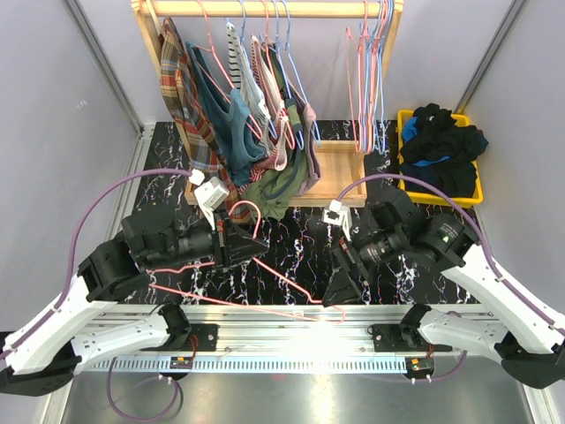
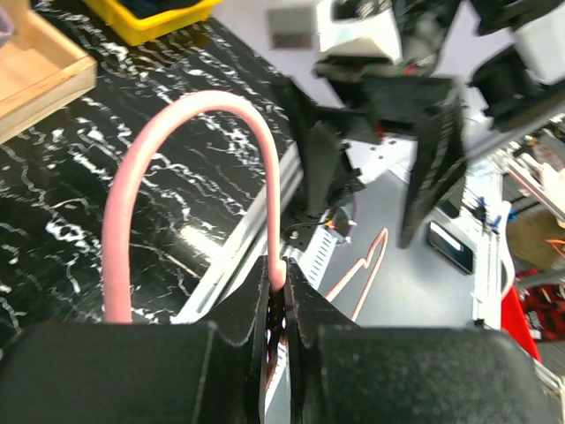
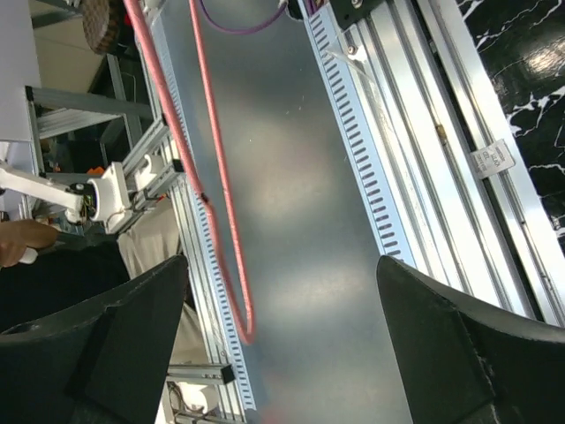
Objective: Remove the tank top from the hanger
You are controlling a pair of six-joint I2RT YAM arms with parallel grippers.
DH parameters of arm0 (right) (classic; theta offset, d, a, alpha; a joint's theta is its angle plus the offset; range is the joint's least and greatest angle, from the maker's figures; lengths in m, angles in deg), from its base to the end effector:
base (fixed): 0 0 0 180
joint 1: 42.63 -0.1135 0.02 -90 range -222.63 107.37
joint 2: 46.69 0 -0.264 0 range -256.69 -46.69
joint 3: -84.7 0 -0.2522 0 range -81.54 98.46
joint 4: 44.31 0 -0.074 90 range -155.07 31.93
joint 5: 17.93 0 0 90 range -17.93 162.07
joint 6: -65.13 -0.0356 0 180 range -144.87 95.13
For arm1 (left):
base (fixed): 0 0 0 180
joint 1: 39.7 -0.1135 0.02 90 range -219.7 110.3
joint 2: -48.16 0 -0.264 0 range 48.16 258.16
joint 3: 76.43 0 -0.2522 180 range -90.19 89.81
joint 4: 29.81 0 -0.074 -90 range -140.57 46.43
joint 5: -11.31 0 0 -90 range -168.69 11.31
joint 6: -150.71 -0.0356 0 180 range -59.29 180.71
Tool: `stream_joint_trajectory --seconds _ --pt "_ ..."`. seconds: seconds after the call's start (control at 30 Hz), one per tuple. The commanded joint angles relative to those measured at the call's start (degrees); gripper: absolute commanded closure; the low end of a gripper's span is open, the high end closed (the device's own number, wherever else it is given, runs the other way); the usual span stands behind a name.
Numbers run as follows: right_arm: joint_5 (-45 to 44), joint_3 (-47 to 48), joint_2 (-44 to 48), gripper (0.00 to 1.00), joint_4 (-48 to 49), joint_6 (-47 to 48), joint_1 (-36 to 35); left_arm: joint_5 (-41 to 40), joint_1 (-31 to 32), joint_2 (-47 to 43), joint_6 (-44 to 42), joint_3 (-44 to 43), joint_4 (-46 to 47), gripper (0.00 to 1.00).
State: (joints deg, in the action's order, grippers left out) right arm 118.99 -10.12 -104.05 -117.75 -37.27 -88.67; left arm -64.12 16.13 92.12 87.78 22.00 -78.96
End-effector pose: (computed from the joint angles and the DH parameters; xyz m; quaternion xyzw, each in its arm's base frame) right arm 0.0989 0.1400 0.3832 -0.3897 0.7696 0.4908 0.1224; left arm 0.0690 -0.1176 0.4290 0.2685 0.7244 -0.4889 0.4052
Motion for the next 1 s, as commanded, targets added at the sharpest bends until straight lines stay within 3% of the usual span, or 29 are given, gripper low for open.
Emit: stream_joint_trajectory --seconds 0.0,0.17,0.3,0.4,0.43,0.47,0.63,0.67,0.73,0.8,0.83,0.9,0.93,0.97 --pt "-4.4 -1.5 1.1 0.06 1.9 1.1 -3.4 7.4 -2.0 -1.4 0.9 -1.4 4.7 1.0" --pt "-4.6 -5.5 1.5 0.12 8.5 -2.8 -9.7 5.5 -4.2 -1.8 1.1 -0.9 4.0 1.0" --pt "-7.1 -6.5 1.4 0.24 12.1 -6.0 -14.2 6.3 -5.8 -1.0 1.3 -0.4 4.5 1.0" --pt "-7.2 -6.5 1.8 0.44 13.1 -6.8 -14.5 6.4 -6.3 -0.7 1.2 0.2 4.4 1.0" --pt "-7.3 -6.6 2.2 0.57 13.3 -7.1 -14.7 6.6 -6.5 -0.8 1.2 0.3 4.4 1.0" --pt "-7.3 -6.6 2.2 0.63 13.5 -7.3 -14.7 6.7 -6.6 -0.9 1.2 0.5 4.3 1.0" --pt "-6.4 -7.1 1.7 0.81 14.2 -7.6 -14.8 6.4 -7.1 -0.8 1.1 1.1 4.1 1.0" --pt "-6.4 -7.1 1.6 0.93 14.2 -7.6 -15.0 6.4 -7.1 -0.8 0.8 1.2 4.0 1.0" --pt "-6.9 -6.8 1.7 1.0 13.7 -7.5 -15.0 4.4 -7.2 -0.7 0.0 1.1 3.5 1.0" --pt "-7.9 -6.5 1.9 1.0 12.8 -7.4 -15.0 0.7 -7.2 -1.4 -0.3 1.1 2.4 0.78" --pt "-8.2 -6.6 2.3 1.0 12.7 -7.4 -14.9 -1.3 -7.1 -1.8 -0.7 1.0 2.1 0.45" --pt "-9.5 -6.7 2.7 1.0 11.9 -7.5 -15.0 -6.9 -7.2 -3.0 -0.9 0.8 0.9 0.21" --pt "-10.2 -7.1 2.9 1.0 11.6 -7.8 -15.0 -9.2 -7.2 -3.5 -0.7 0.7 0.3 0.02" --pt "-11.0 -7.3 3.0 1.0 11.3 -8.2 -15.0 -11.2 -7.2 -4.7 -0.5 0.5 -0.3 0.01"
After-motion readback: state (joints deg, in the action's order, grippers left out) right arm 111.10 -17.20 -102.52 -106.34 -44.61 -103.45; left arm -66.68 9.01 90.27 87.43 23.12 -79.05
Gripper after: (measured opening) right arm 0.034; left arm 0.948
